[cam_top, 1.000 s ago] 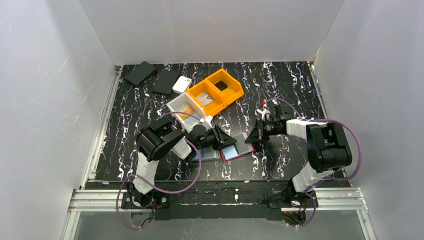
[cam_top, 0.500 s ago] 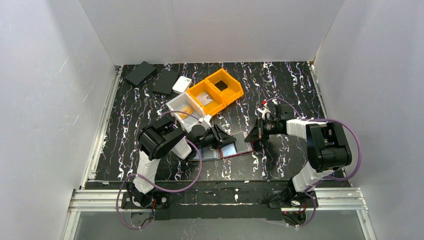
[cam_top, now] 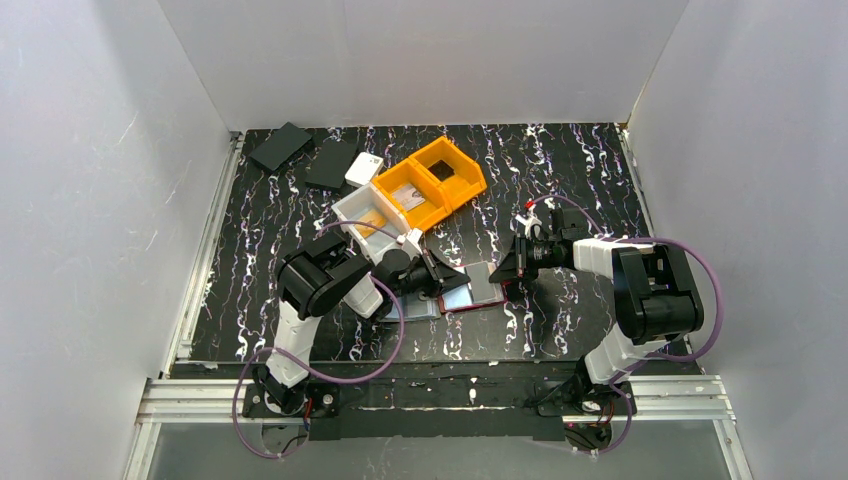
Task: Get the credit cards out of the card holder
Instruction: Remove the credit card from the card holder.
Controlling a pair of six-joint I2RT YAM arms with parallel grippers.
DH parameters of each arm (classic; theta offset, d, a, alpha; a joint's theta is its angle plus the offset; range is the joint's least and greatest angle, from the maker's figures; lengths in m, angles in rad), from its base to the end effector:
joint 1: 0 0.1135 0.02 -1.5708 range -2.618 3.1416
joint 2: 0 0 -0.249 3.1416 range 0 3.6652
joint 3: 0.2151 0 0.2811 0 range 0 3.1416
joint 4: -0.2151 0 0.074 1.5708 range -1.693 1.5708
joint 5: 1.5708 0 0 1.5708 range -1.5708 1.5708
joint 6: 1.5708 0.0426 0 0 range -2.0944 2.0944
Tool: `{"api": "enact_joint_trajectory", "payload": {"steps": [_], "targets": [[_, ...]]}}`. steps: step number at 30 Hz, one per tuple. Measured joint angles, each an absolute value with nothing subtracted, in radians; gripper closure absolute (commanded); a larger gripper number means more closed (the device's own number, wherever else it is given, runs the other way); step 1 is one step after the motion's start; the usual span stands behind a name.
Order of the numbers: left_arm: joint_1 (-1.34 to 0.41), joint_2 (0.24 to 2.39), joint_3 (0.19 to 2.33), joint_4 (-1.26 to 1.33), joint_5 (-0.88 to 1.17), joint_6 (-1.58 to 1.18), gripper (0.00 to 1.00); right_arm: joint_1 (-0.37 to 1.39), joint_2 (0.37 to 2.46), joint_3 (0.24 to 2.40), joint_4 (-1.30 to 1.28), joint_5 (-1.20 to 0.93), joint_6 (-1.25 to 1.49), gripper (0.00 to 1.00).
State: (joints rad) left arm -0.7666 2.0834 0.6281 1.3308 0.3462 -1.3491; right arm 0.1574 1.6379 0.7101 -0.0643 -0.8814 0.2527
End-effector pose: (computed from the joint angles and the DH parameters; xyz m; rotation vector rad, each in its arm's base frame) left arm 0.2396 -0.2508 0.0505 -0.2865 2.0608 -1.7579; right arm 0.2958 0.0802 0.0935 -0.2282 2.4775 1.2870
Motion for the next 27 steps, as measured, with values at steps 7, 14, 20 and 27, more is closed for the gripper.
{"api": "enact_joint_trajectory", "payload": {"steps": [7, 14, 20, 27], "targets": [[-0.767, 2.069, 0.577, 1.374, 0.35, -1.314, 1.0, 0.18, 1.637, 0.71, -0.072, -0.872, 0.232, 0.96], [-0.764, 2.059, 0.555, 1.384, 0.358, -1.295, 1.0, 0.181, 1.637, 0.71, -0.073, -0.904, 0.232, 0.99], [-0.76, 2.048, 0.534, 1.39, 0.371, -1.286, 1.0, 0.186, 1.637, 0.71, -0.073, -0.92, 0.231, 0.99], [-0.754, 2.044, 0.522, 1.396, 0.384, -1.28, 1.0, 0.185, 1.639, 0.71, -0.073, -0.927, 0.231, 0.99]]}}
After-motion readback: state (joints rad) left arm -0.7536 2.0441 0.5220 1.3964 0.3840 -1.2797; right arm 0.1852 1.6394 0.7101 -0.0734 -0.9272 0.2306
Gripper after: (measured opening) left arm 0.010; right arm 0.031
